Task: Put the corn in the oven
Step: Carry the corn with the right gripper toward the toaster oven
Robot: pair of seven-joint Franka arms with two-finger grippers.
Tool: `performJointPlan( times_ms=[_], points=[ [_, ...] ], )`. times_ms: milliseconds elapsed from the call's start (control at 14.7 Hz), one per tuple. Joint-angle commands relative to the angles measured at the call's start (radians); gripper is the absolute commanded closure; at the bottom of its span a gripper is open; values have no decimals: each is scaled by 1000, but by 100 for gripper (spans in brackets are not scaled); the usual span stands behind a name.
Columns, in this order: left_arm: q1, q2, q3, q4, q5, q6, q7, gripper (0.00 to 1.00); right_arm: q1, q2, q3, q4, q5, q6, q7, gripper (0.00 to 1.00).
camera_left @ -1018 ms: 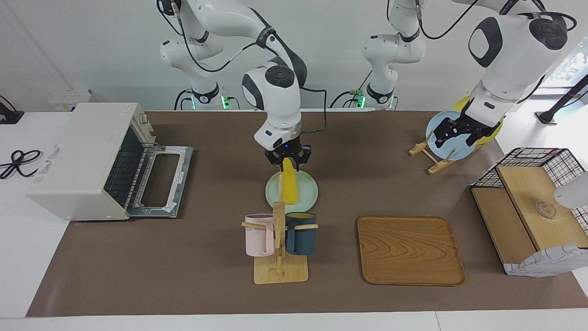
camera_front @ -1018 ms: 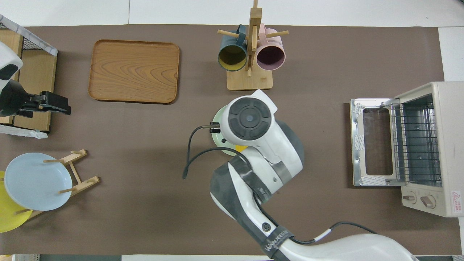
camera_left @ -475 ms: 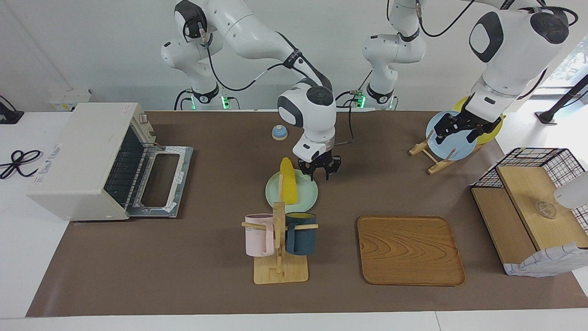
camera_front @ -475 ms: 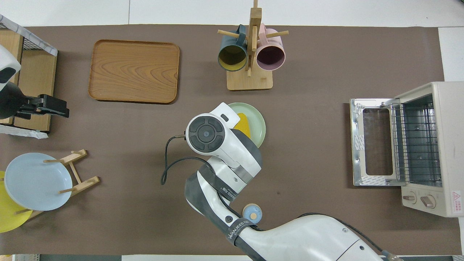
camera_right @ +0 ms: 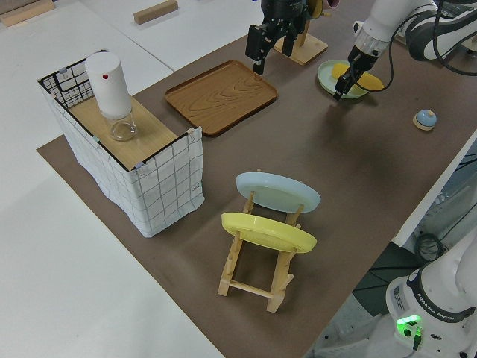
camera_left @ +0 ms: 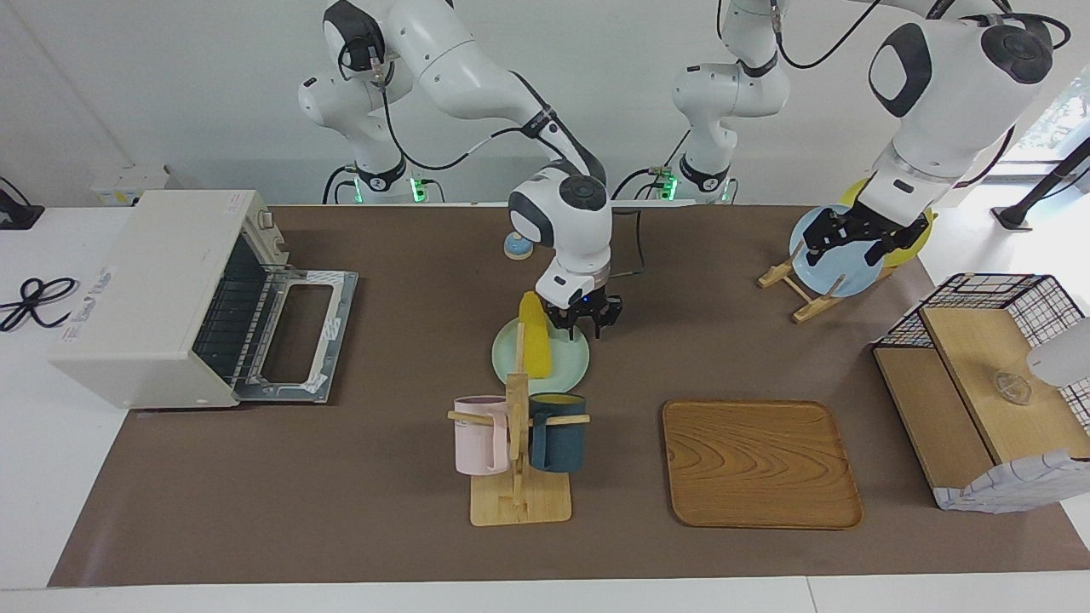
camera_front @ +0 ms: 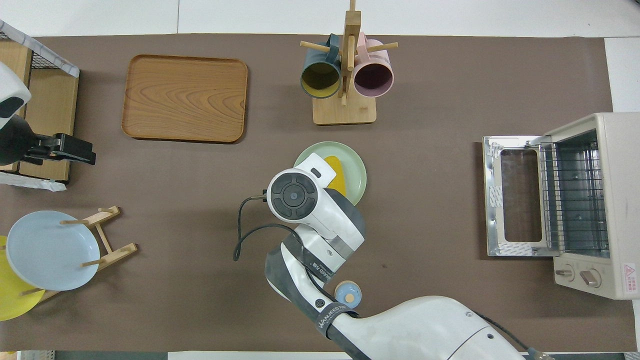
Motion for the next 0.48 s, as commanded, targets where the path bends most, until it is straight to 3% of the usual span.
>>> performJointPlan(
  times_ms=[0,136,407],
  points=[
    [35,-12,-30,30,24,-63,20,0,-1,-38,0,-65,-15,31,6,88],
    [35,-10,-33,43,24,-76,19,0,-1,-41,2,-68,-15,37,4,100],
    [29,-18,-32,8,24,-30,17,0,-12,-40,0,2,-91,-65,-23,100]
  ],
)
